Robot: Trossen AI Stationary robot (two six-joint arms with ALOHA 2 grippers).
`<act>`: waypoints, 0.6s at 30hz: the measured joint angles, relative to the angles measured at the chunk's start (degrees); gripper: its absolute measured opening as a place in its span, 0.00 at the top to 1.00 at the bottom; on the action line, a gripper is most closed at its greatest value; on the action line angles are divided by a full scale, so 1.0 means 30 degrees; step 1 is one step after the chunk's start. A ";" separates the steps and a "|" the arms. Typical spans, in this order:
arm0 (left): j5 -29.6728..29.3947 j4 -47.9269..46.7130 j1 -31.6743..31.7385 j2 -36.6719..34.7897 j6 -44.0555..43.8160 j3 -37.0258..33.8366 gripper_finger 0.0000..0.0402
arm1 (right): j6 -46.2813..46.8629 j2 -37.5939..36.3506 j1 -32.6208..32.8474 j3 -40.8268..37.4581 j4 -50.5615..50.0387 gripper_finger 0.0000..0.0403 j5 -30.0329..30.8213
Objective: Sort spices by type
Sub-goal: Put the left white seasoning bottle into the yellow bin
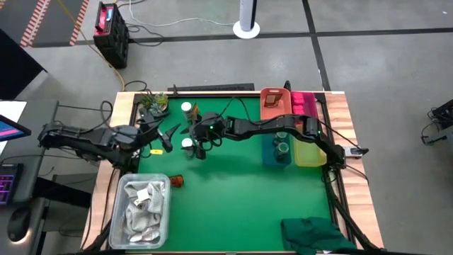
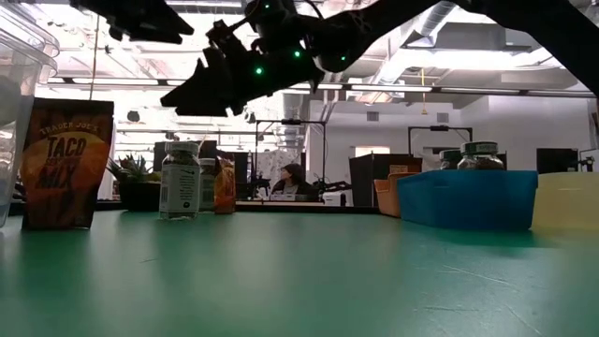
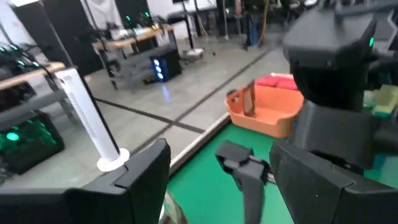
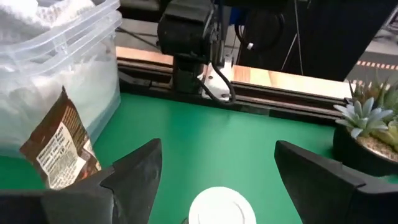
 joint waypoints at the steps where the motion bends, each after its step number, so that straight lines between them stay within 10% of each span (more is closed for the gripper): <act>1: -0.0459 0.0098 -0.0300 -0.0120 0.0224 0.0000 0.35 | -0.0170 0.0085 -0.0005 0.0042 -0.0033 0.16 -0.0007; 18: -0.1504 -0.0502 -0.1252 -0.0471 0.0293 -0.0474 0.35 | -0.0372 0.2069 -0.0304 -0.0011 -0.0094 0.16 -0.0469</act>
